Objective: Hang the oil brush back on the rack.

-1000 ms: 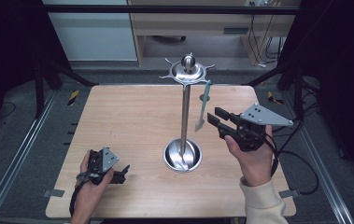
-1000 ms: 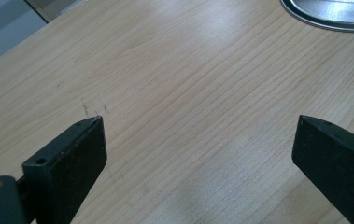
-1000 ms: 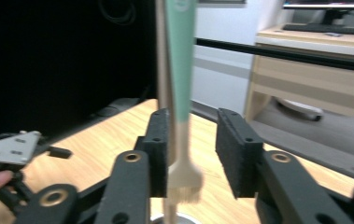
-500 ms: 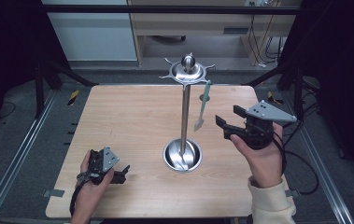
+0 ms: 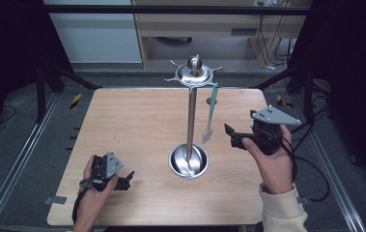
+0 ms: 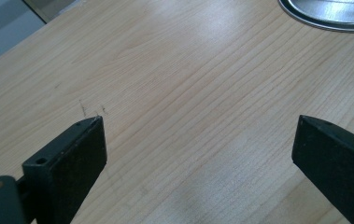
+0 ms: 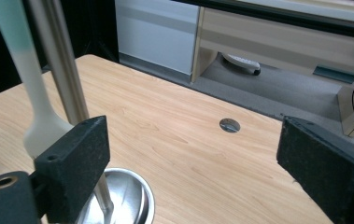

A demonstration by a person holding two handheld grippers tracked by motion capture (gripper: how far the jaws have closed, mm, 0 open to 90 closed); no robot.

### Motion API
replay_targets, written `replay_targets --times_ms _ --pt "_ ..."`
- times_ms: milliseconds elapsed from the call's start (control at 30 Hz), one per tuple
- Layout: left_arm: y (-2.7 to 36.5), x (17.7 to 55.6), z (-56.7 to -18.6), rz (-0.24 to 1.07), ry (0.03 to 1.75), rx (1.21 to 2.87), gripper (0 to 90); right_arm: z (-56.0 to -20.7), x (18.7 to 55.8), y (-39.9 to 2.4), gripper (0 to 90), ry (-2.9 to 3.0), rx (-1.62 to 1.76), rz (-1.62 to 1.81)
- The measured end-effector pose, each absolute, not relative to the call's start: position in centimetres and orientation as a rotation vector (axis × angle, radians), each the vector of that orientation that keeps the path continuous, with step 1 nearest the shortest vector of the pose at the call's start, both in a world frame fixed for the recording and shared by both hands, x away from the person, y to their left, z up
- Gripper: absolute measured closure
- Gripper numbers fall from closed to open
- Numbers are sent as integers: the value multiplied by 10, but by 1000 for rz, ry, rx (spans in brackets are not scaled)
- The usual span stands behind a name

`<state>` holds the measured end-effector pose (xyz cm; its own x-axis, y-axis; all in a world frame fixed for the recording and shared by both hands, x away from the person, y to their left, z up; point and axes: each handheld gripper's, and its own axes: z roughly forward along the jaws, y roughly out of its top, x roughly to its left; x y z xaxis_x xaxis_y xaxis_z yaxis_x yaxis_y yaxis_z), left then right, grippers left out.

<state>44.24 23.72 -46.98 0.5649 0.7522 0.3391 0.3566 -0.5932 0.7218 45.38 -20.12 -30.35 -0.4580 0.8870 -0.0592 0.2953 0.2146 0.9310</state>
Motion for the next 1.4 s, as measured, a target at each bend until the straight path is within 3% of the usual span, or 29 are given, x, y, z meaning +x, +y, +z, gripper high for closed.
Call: replay_targets --times_ms 1400 --pt "236 443 -471 853 874 2213 29 -396 496 -247 119 1976 1320 1037"
